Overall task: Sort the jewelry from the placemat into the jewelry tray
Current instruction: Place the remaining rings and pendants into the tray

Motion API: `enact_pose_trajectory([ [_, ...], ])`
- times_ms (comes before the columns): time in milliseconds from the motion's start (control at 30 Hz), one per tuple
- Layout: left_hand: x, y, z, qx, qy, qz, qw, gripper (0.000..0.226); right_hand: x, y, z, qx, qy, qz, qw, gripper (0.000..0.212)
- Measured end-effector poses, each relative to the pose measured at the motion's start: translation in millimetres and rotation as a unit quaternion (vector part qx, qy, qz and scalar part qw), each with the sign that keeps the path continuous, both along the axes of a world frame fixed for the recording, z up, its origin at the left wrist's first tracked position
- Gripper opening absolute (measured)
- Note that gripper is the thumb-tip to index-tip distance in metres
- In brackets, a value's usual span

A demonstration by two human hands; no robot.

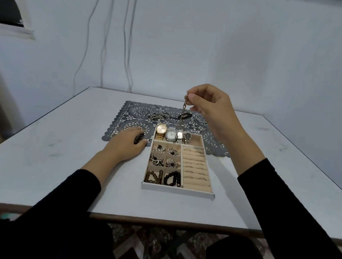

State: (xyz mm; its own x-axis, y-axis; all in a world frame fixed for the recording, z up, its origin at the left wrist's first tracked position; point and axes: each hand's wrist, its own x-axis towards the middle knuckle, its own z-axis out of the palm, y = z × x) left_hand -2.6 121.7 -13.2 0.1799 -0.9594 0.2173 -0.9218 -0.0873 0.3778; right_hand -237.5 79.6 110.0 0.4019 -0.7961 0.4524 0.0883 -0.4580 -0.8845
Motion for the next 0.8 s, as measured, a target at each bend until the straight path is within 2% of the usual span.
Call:
enact_pose_trajectory([
  [433, -1.4, 0.2, 0.3, -0.005, -0.002, 0.0, 1.0, 0.051, 1.8, -2.4, -32.7, 0.02, 0.044, -0.019, 0.999, 0.008],
  [800, -1.3, -2.1, 0.8, -0.009, 0.008, 0.004, 1.0, 0.049, -9.5, -14.3, -48.1, -0.006, 0.168, -0.013, 0.986, 0.007],
])
